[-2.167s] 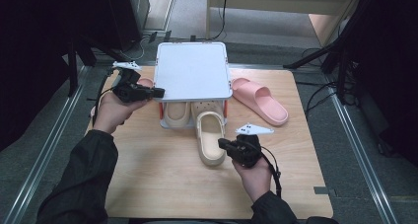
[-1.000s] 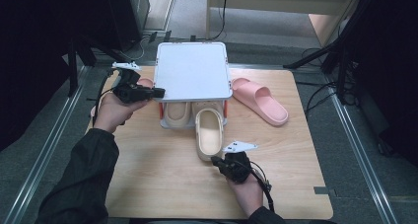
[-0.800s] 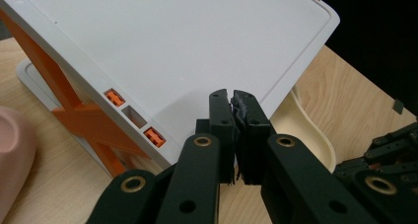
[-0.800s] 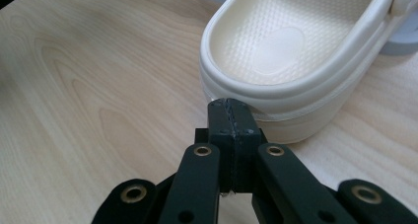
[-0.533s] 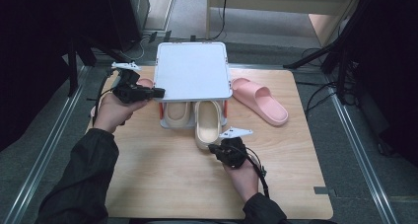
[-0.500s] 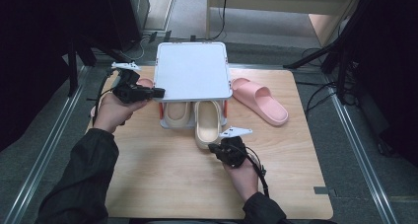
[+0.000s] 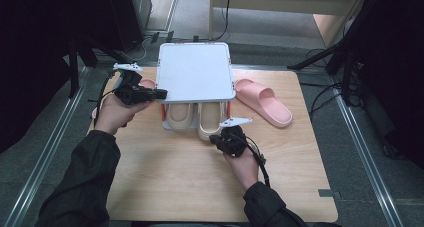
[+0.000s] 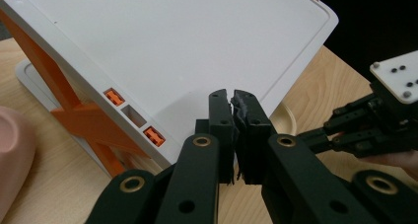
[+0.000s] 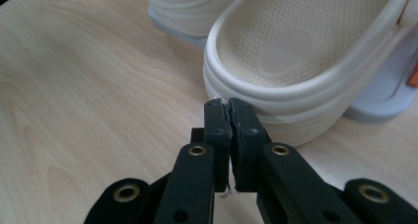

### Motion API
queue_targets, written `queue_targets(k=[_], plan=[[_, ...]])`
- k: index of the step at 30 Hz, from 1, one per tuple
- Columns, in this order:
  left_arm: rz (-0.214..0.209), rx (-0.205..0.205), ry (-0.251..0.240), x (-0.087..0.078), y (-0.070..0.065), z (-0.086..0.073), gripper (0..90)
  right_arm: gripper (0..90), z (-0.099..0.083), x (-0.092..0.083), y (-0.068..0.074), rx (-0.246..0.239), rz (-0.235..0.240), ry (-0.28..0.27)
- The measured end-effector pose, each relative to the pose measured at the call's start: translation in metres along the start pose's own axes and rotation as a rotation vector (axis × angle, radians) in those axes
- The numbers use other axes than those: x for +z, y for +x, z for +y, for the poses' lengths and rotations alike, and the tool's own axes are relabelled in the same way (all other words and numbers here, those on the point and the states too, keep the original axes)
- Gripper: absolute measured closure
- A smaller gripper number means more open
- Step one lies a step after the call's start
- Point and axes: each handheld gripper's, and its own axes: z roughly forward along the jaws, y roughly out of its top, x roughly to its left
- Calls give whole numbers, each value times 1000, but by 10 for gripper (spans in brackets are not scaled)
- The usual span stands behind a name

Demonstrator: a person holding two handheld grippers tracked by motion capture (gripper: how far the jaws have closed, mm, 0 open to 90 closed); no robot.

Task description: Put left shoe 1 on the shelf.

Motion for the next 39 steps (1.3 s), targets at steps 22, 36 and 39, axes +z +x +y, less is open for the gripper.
queue_targets(k=[22, 36, 39], plan=[[-1, -6, -6, -3, -1, -1, 796, 807, 26, 13, -6, -14, 6, -11], [30, -39, -32, -32, -5, -9, 427, 656, 10, -38, -3, -82, 118, -60], [44, -44, -42, -38, -3, -13, 396, 663, 10, -51, -7, -74, 121, -90]])
